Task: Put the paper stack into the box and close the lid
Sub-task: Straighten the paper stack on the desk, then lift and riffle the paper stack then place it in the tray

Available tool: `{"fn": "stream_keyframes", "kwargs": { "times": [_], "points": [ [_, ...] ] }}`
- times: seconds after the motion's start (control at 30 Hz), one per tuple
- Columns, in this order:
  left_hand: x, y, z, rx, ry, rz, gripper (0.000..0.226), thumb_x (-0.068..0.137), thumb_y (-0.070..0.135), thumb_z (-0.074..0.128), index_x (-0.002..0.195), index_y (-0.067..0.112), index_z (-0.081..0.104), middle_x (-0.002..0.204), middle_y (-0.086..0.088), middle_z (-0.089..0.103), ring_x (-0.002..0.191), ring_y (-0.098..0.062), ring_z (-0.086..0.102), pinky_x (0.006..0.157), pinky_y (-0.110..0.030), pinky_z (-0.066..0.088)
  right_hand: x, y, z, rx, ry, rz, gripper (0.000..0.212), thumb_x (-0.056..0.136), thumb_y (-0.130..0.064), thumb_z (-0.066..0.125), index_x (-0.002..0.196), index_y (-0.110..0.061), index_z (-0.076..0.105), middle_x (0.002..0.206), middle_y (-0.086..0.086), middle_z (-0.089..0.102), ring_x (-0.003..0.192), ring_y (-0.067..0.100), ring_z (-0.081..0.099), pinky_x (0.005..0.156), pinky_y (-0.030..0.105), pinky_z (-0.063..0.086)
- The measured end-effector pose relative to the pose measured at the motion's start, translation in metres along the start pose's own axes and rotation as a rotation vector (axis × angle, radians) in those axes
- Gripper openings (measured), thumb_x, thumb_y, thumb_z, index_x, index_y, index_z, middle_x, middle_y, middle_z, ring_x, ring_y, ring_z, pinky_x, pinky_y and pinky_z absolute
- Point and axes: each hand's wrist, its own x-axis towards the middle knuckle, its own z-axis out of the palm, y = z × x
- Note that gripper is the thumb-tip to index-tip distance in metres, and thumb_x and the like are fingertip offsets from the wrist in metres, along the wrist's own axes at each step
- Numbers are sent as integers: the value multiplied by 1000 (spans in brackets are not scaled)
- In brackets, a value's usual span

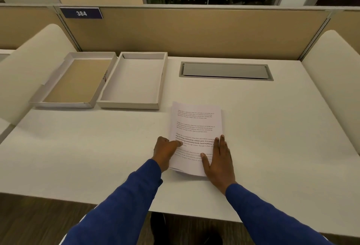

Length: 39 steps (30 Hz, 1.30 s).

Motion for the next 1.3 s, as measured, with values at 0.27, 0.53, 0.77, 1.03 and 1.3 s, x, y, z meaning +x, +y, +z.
{"fn": "stream_keyframes", "kwargs": {
  "times": [0.27, 0.53, 0.77, 1.03, 1.3],
  "points": [
    [16, 2, -6, 78, -38, 50, 53, 85, 28, 80, 122, 0, 53, 113, -14, 70, 96, -31, 71, 80, -45, 62, 0, 0, -2, -2, -5, 2, 87, 102, -57, 37, 160, -18, -15, 169, 1, -19, 158, 23, -3, 128, 37, 0],
    [38, 38, -7, 169, -275, 19, 27, 98, 26, 58, 120, 11, 63, 111, -14, 76, 108, -39, 71, 97, -55, 57, 2, 1, -3, -2, 0, 3, 87, 102, -54, 41, 161, -15, -8, 170, 3, -13, 158, 26, 4, 128, 40, 6],
    [35, 45, 3, 402, -352, 265, 35, 96, 11, 52, 126, 28, 48, 123, -4, 69, 97, -21, 71, 72, -31, 60, 7, 2, -17, 113, -15, 57, 91, 98, -57, 48, 162, -15, -1, 172, 1, -3, 157, 19, 10, 126, 39, 20],
    [-5, 45, -10, 255, -460, 445, 44, 87, 20, 53, 120, 50, 54, 119, 6, 74, 89, -26, 79, 73, -41, 65, 28, -10, -63, 741, 181, 394, 88, 92, -60, 59, 160, -22, 20, 159, 5, 40, 135, 20, 48, 106, 36, 41],
    [-25, 33, -28, 80, -412, 527, 50, 86, 19, 59, 130, 42, 53, 120, 2, 73, 97, -28, 76, 79, -45, 65, 32, -17, -109, 1213, -114, 260, 43, 95, -38, 67, 134, -22, 60, 126, 8, 73, 111, 30, 72, 87, 45, 60]
  ]
}}
